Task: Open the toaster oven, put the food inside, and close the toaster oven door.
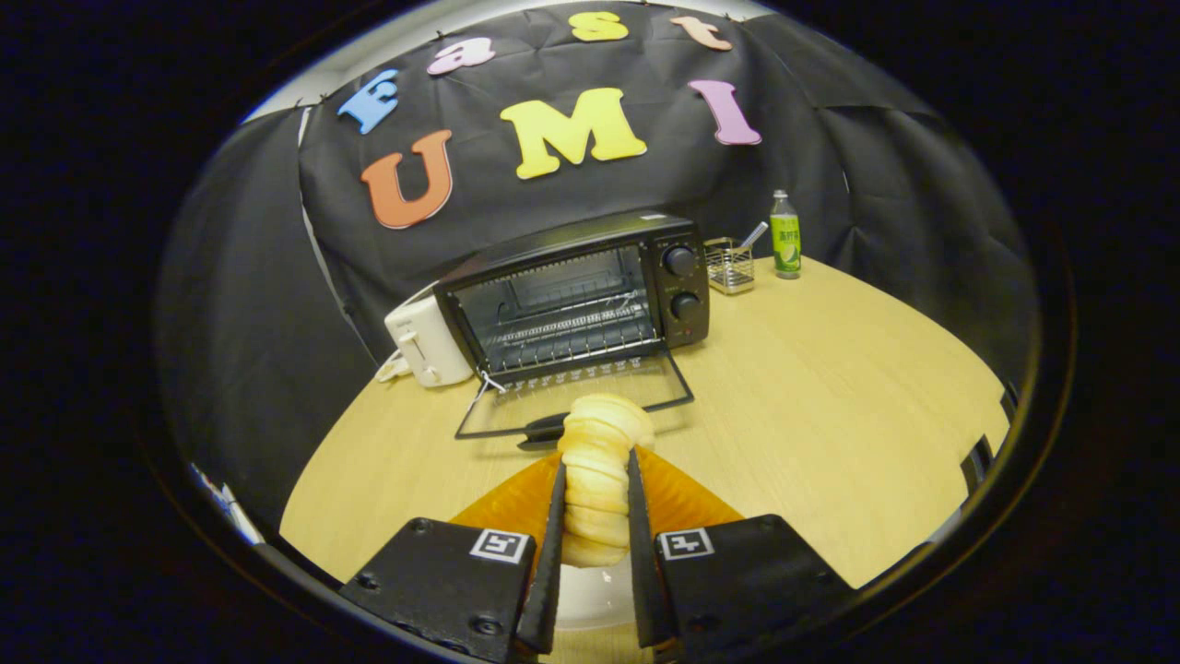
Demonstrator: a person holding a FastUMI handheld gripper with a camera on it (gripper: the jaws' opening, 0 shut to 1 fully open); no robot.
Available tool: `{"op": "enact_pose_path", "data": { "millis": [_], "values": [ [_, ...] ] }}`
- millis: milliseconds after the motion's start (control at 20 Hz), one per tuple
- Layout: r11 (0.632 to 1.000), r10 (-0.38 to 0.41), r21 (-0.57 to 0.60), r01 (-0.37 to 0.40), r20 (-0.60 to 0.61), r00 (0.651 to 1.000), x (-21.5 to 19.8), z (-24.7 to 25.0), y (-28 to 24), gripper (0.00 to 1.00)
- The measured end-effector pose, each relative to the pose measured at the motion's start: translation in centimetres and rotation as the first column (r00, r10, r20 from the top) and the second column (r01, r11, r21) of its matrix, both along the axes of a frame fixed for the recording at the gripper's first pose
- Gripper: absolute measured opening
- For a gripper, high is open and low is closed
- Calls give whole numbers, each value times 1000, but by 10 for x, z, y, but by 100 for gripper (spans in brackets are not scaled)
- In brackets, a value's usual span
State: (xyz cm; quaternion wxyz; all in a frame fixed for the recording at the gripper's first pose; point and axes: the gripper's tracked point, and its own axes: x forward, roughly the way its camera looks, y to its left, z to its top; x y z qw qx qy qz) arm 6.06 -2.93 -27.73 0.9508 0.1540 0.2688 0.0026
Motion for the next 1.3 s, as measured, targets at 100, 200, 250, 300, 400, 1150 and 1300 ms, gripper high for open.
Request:
{"op": "enact_pose_path", "data": {
  "millis": [100,200,250,300,400,1150,1300],
  "values": [
    [1000,-2,0,2,30,1000,14,21,-4,38],
    [1000,-2,24,0,61,998,27,40,-1,38],
    [999,8,37,-11,75,997,33,50,4,38],
    [999,15,48,-19,91,996,40,58,9,38],
    [997,29,67,-38,123,992,57,73,20,38],
    [983,-14,185,10,18,1000,190,8,56,38],
    [984,-15,177,14,8,1000,216,-9,66,38]
  ]
}}
